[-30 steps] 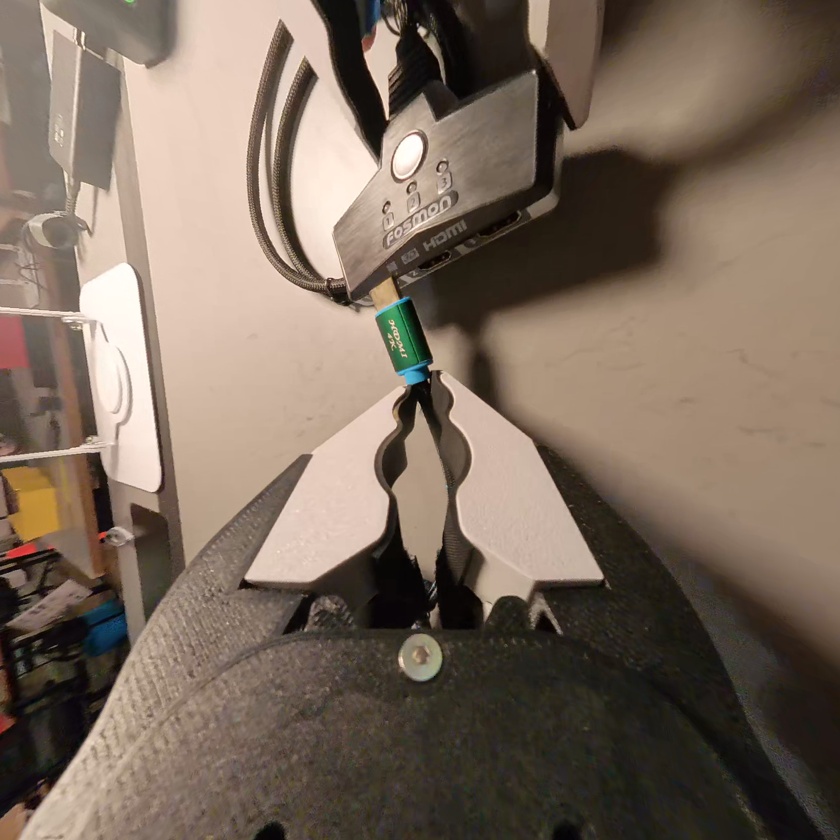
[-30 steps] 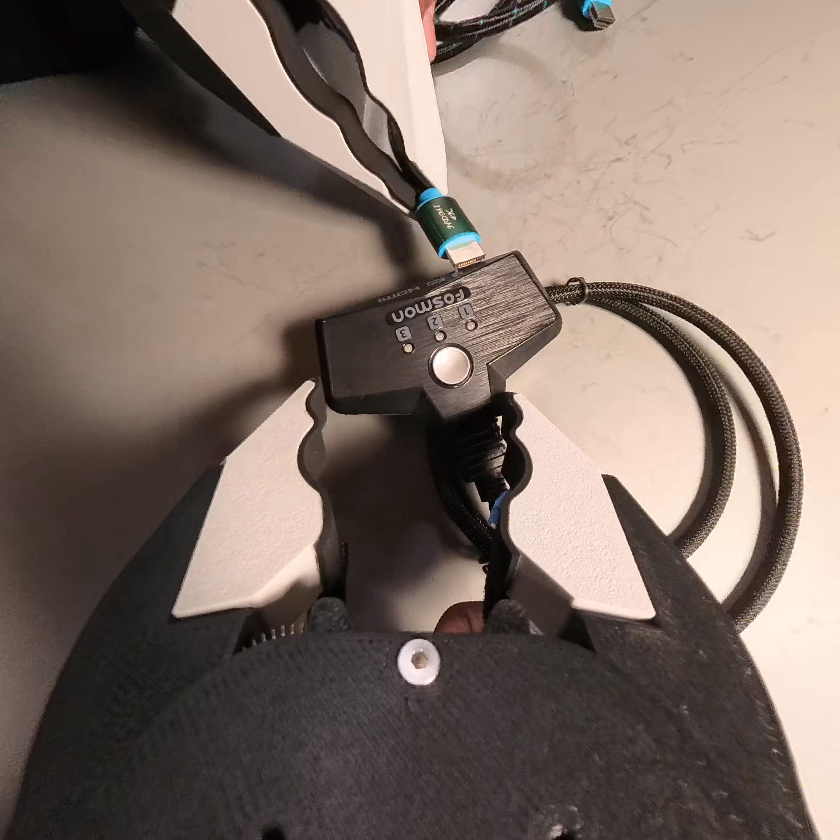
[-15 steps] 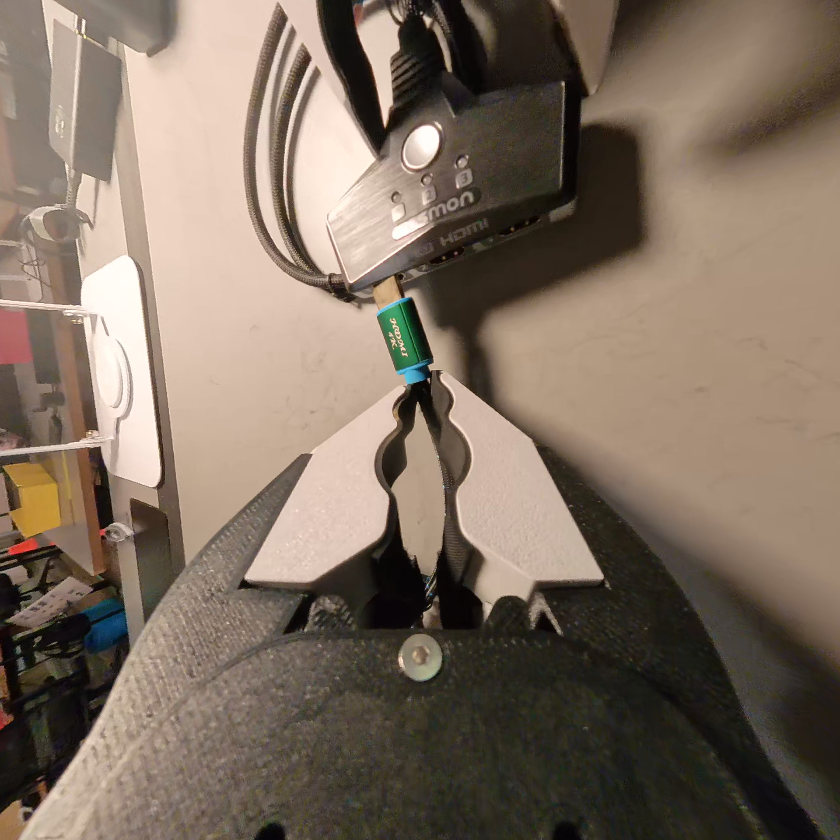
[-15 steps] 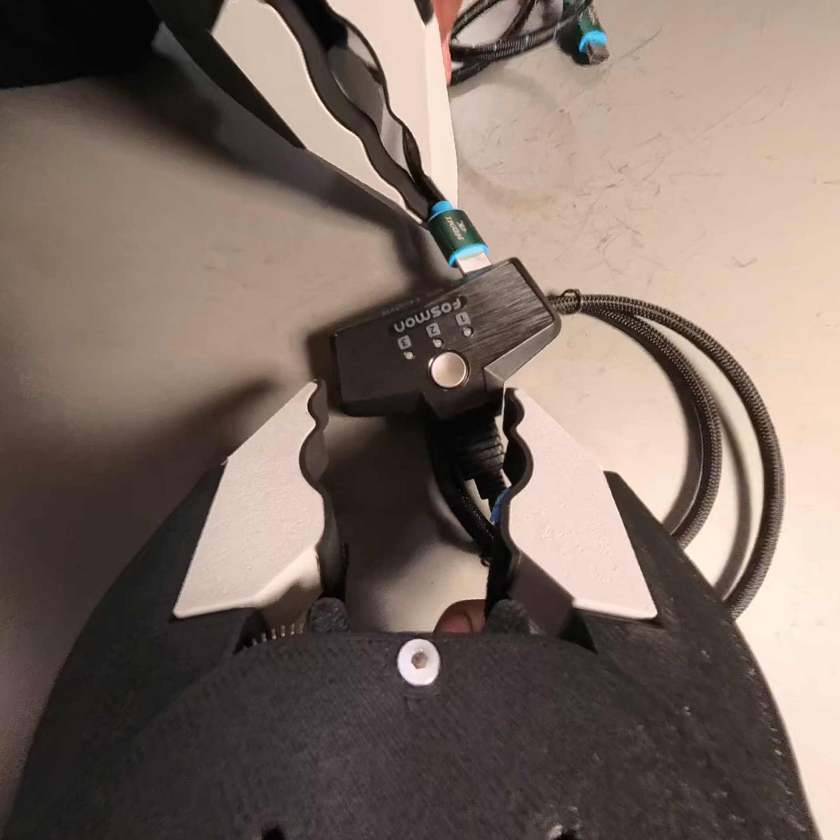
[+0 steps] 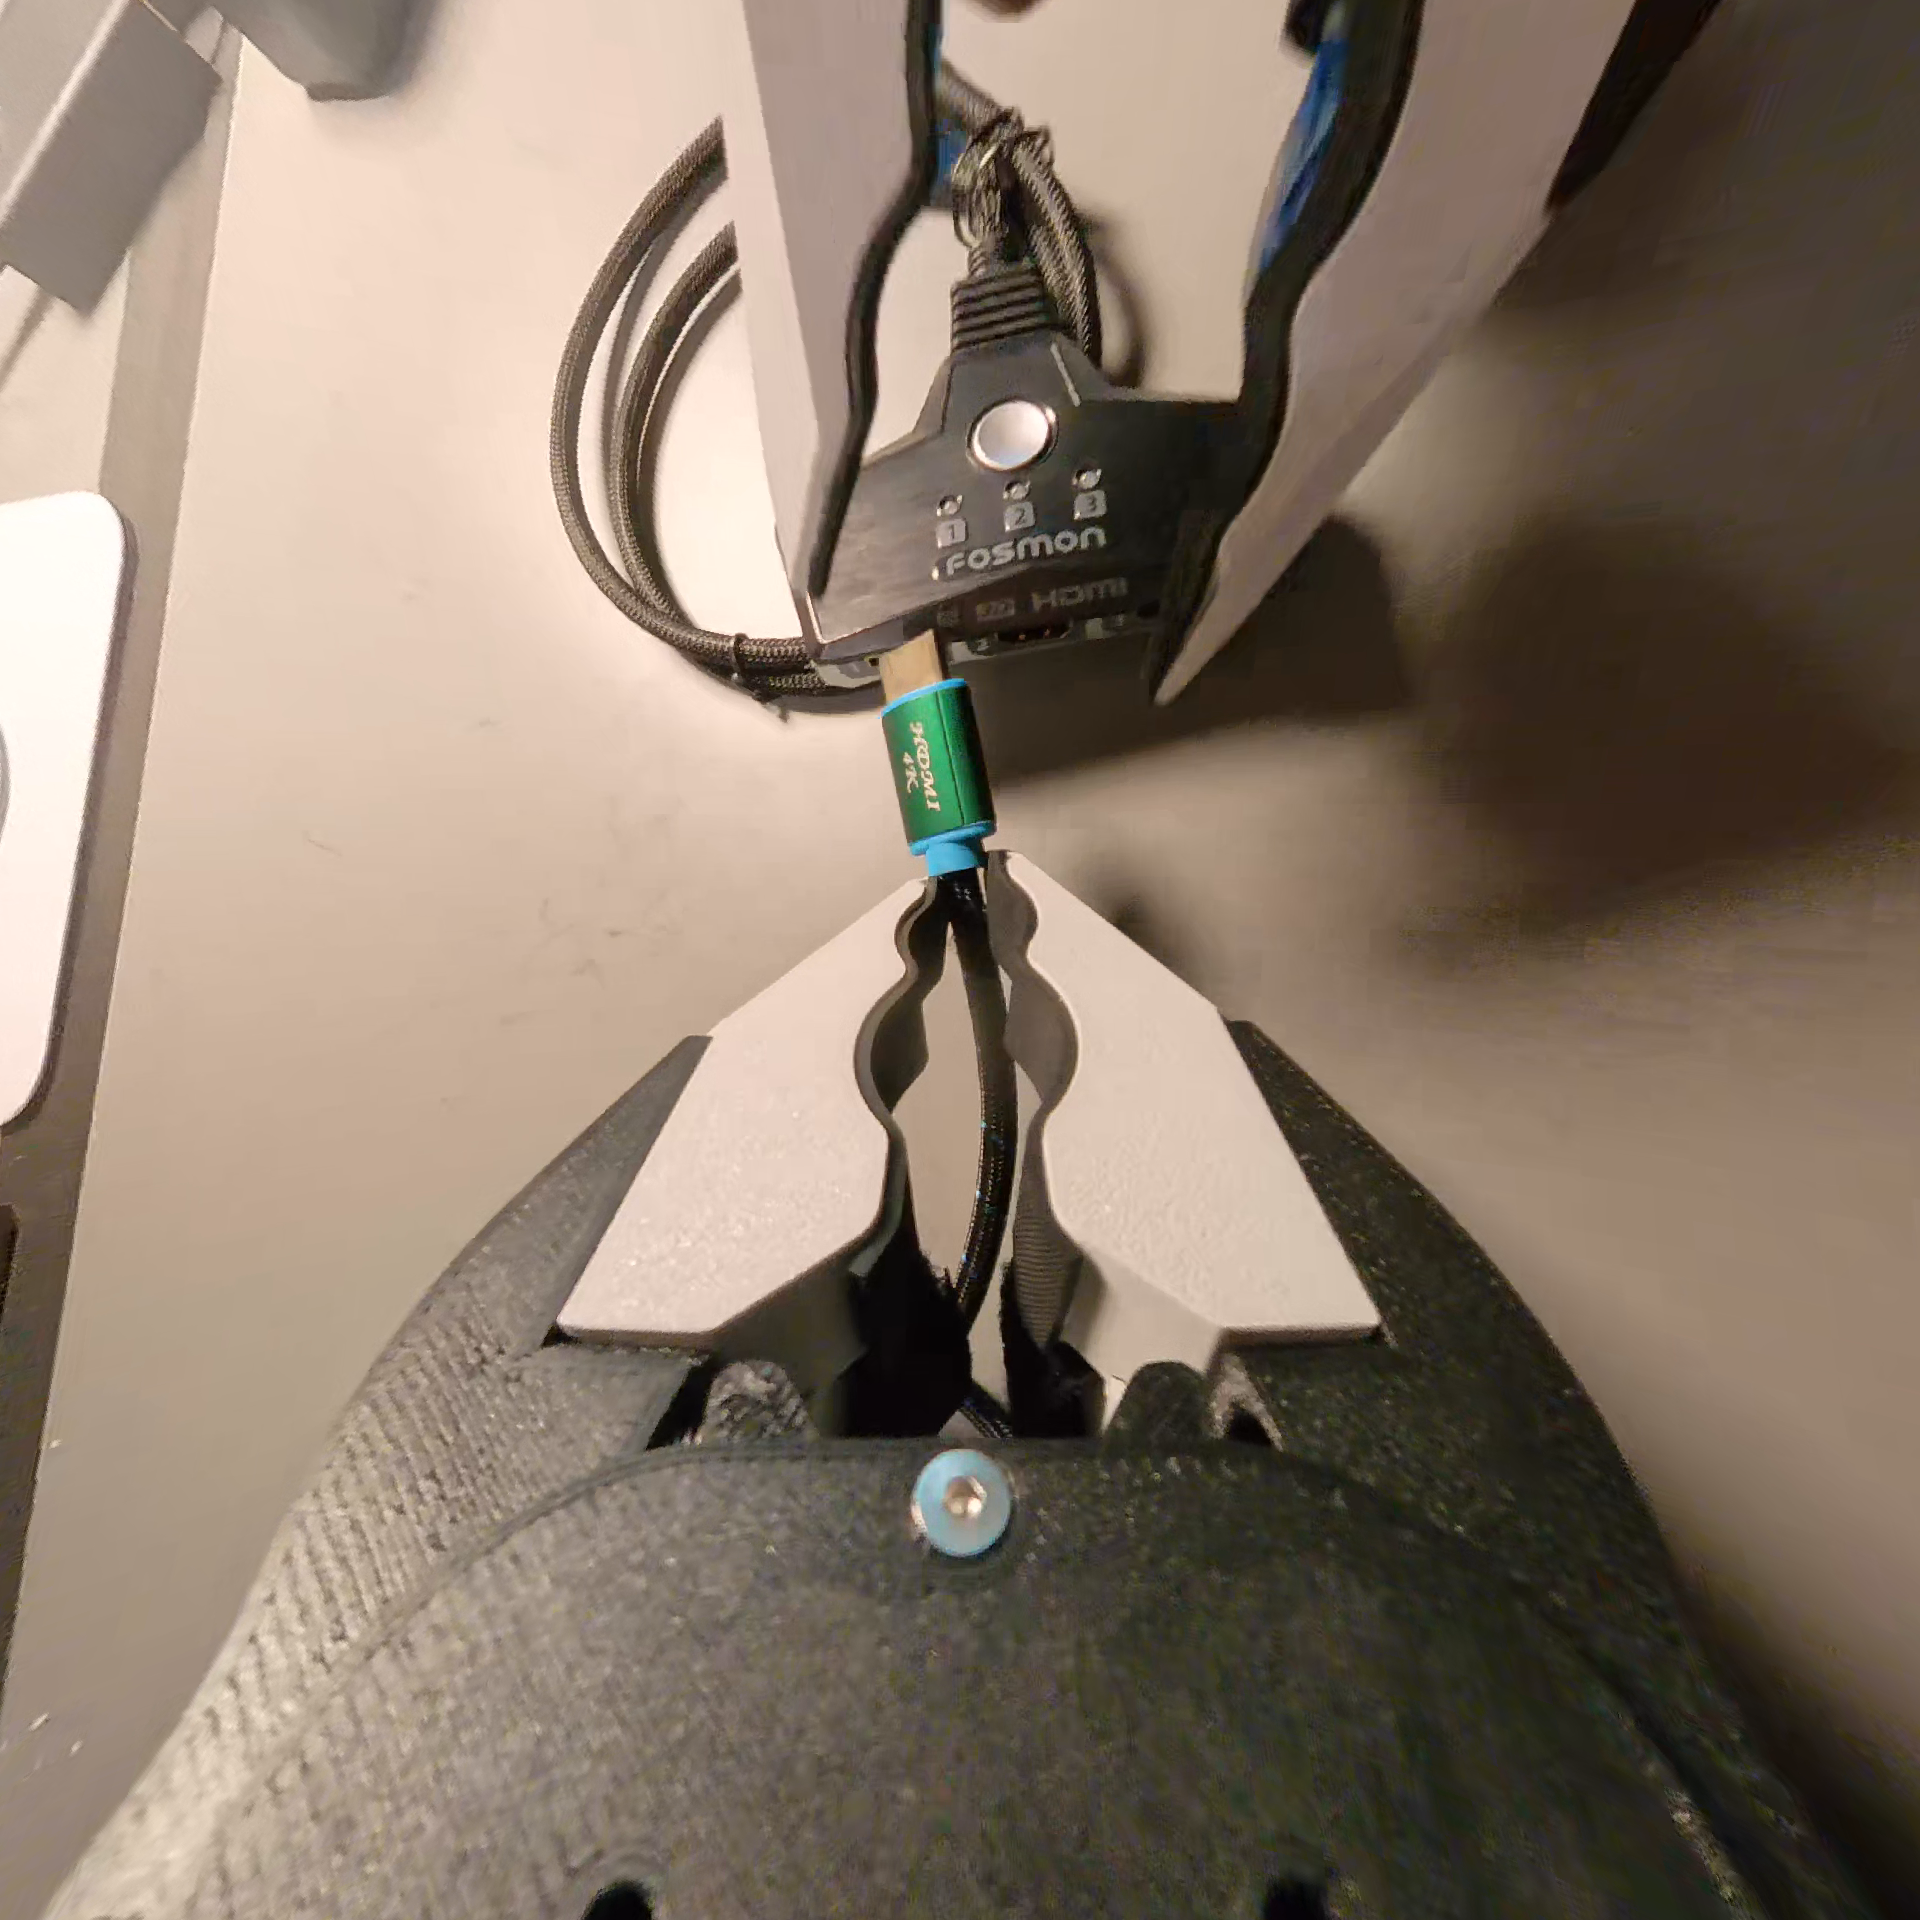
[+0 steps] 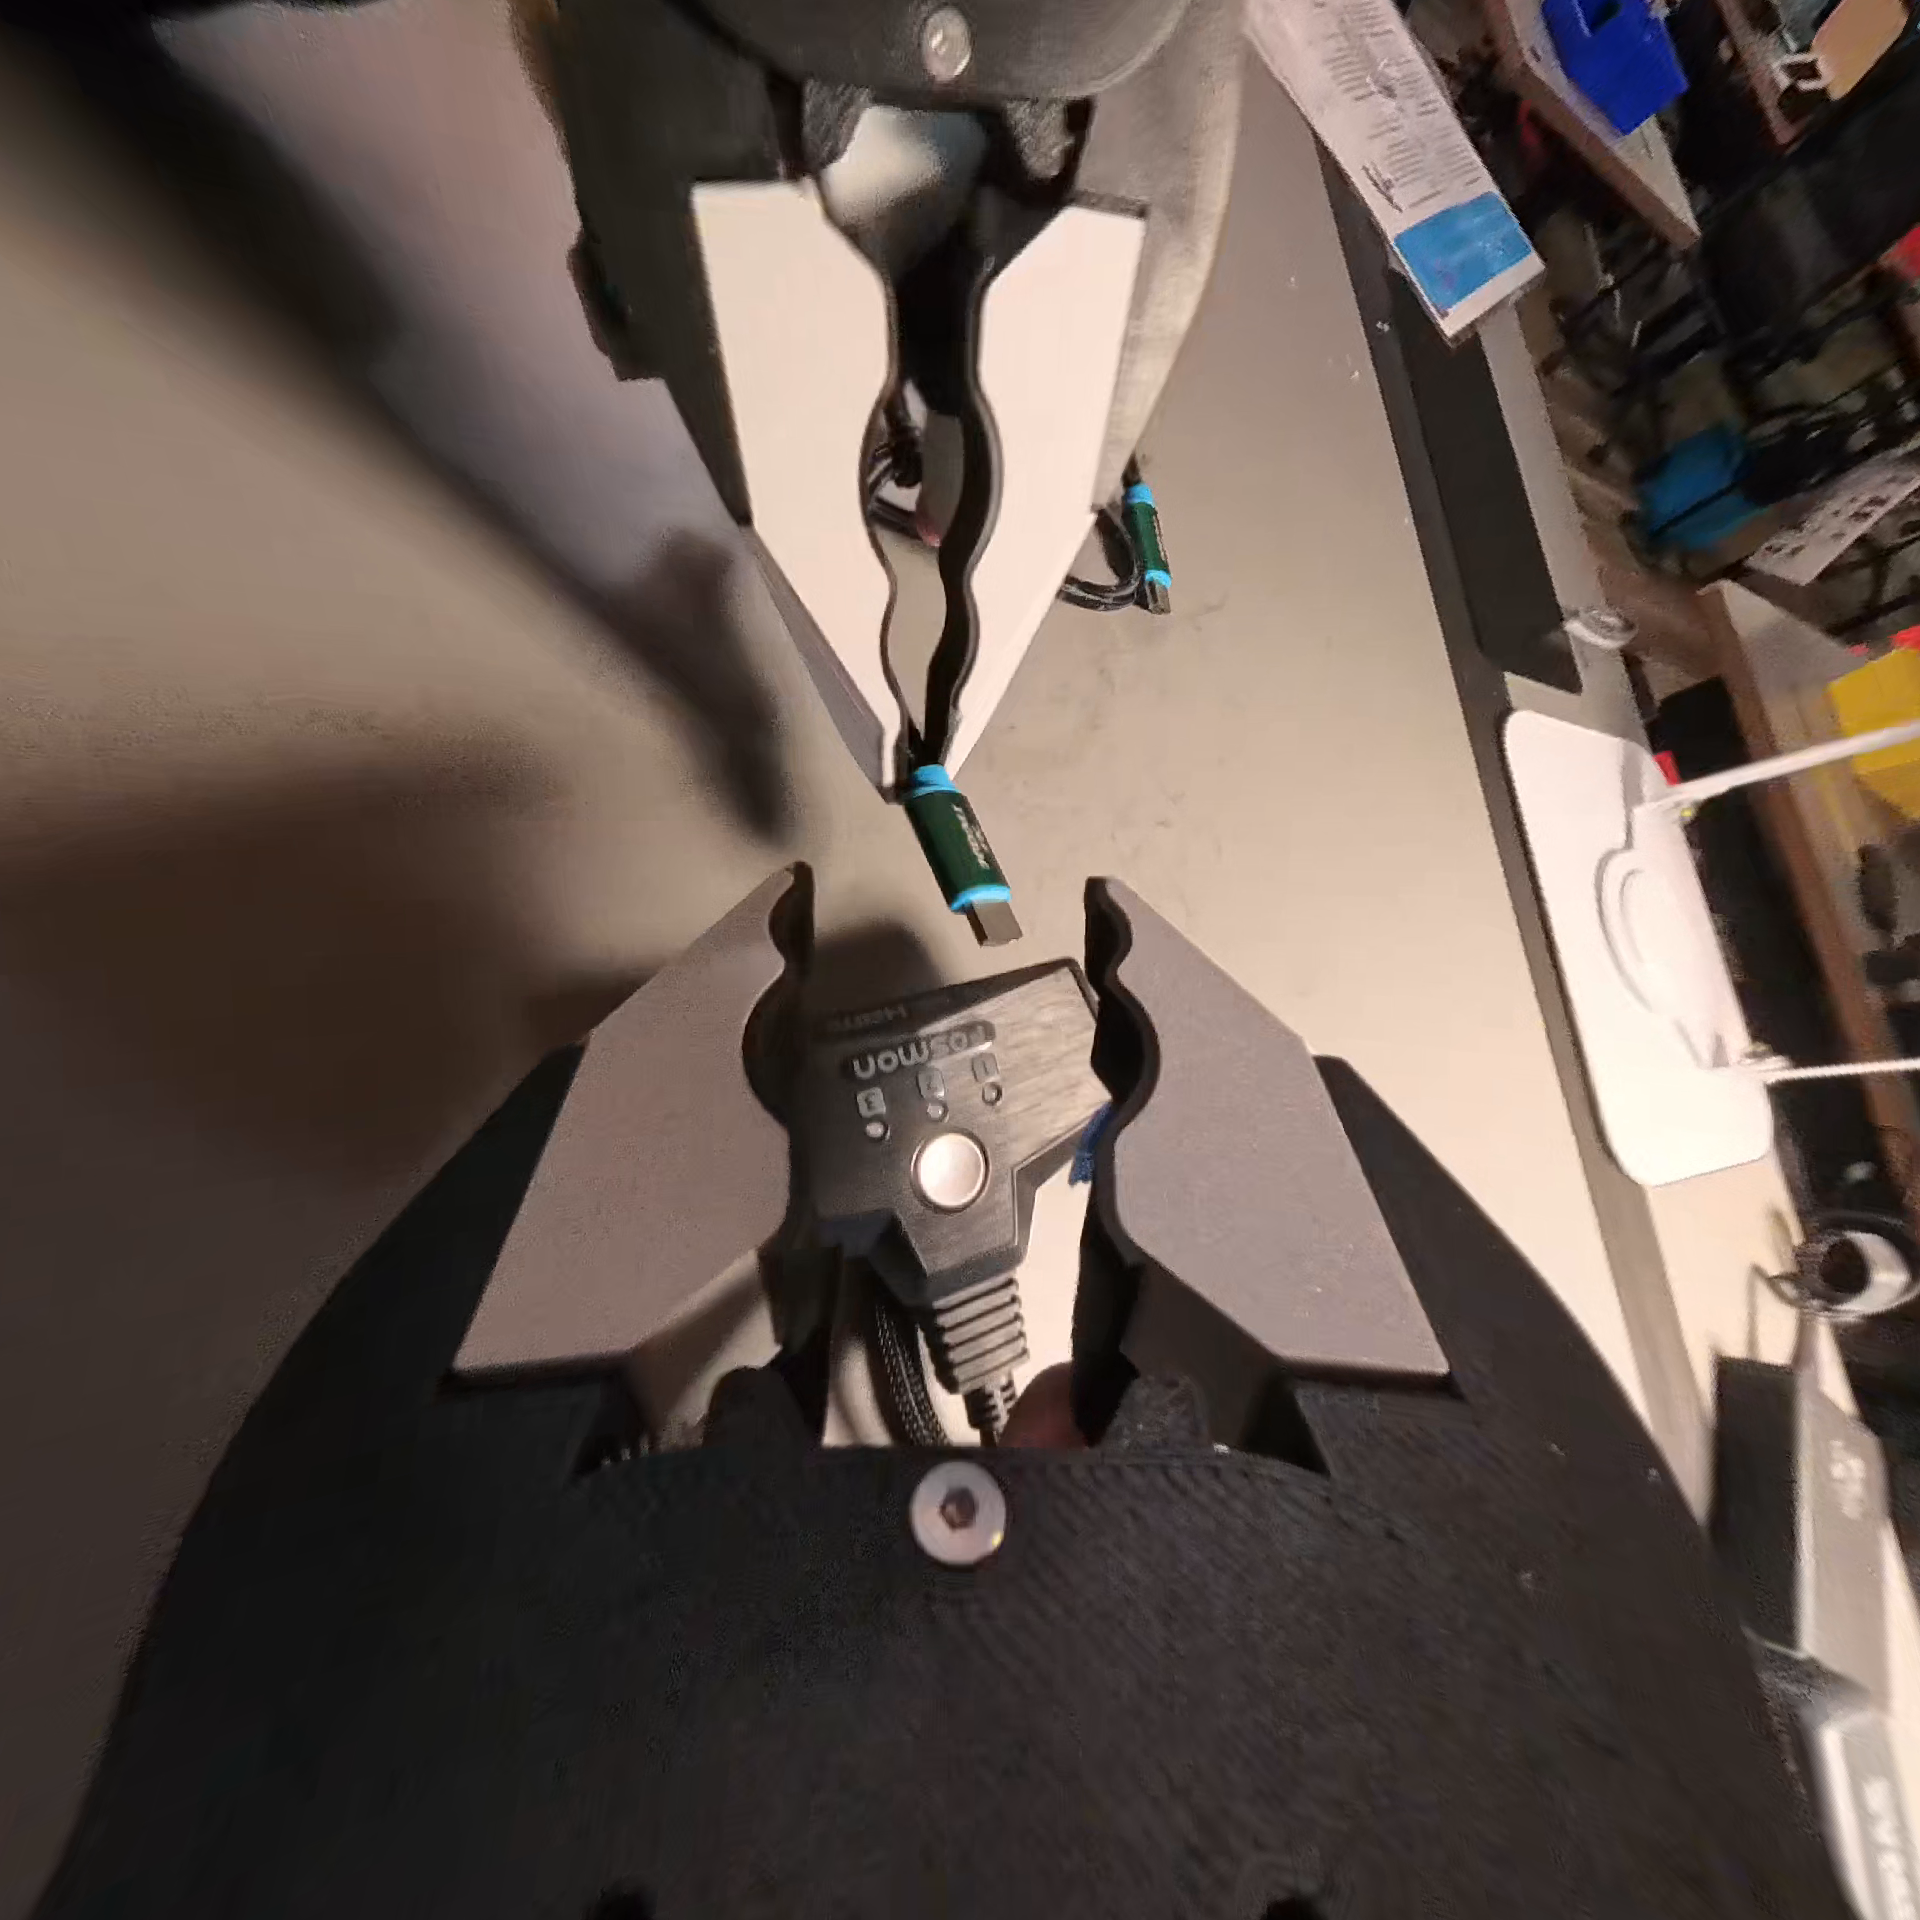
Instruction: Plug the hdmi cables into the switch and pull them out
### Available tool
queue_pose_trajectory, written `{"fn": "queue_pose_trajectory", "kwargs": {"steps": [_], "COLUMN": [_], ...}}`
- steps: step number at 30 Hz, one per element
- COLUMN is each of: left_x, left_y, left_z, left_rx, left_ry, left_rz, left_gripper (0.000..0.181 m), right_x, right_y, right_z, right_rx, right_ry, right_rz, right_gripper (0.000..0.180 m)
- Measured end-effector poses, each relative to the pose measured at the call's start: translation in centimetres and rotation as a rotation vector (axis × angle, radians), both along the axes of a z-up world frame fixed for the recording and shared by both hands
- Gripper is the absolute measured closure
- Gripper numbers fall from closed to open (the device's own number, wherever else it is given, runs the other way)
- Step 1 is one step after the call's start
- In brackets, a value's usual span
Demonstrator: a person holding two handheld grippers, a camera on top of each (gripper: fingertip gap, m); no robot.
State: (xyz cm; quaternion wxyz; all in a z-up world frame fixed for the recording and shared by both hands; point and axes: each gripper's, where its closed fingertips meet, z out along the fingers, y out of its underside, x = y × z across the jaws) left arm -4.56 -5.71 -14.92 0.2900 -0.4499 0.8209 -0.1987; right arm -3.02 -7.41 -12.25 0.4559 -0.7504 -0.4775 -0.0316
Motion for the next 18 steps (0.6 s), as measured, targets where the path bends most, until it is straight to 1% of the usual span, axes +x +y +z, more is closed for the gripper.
{"fn": "queue_pose_trajectory", "kwargs": {"steps": [3,4,7,10,12,13,14,15,16,18], "left_x": [-0.3,-0.4,-0.6,-0.8,-0.8,-1.0,-1.4,-1.9,-2.3,-2.7], "left_y": [-0.7,-0.9,-1.4,-0.9,0.2,0.9,1.5,1.3,0.5,-0.8], "left_z": [0.7,0.8,1.5,2.1,3.3,4.1,4.9,5.7,6.3,6.9], "left_rx": [-0.033,-0.034,-0.048,-0.072,-0.133,-0.19,-0.291,-0.447,-0.642,-1.002], "left_ry": [-0.025,-0.032,-0.067,-0.12,-0.189,-0.23,-0.266,-0.295,-0.322,-0.367], "left_rz": [-0.028,-0.039,-0.068,-0.008,0.125,0.228,0.34,0.431,0.488,0.564], "left_gripper": [0.172,0.172,0.173,0.17,0.159,0.16,0.159,0.16,0.16,0.16], "right_x": [-0.6,-0.9,-1.2,-1.4,-1.2,-1.0,-0.8,-0.7,-0.7,-0.8], "right_y": [0.5,0.6,1.1,1.4,1.5,1.5,1.5,1.6,1.6,1.6], "right_z": [-0.5,-0.5,-0.7,-0.4,-0.1,0.0,0.0,0.0,0.1,0.3], "right_rx": [0.035,0.044,0.085,0.165,0.211,0.237,0.261,0.283,0.307,0.355], "right_ry": [-0.079,-0.097,-0.167,-0.202,-0.203,-0.212,-0.224,-0.235,-0.245,-0.267], "right_rz": [0.0,0.005,-0.003,0.013,0.017,0.017,0.017,0.02,0.024,0.037], "right_gripper": [0.131,0.136,0.16,0.165,0.167,0.167,0.167,0.167,0.168,0.168]}}
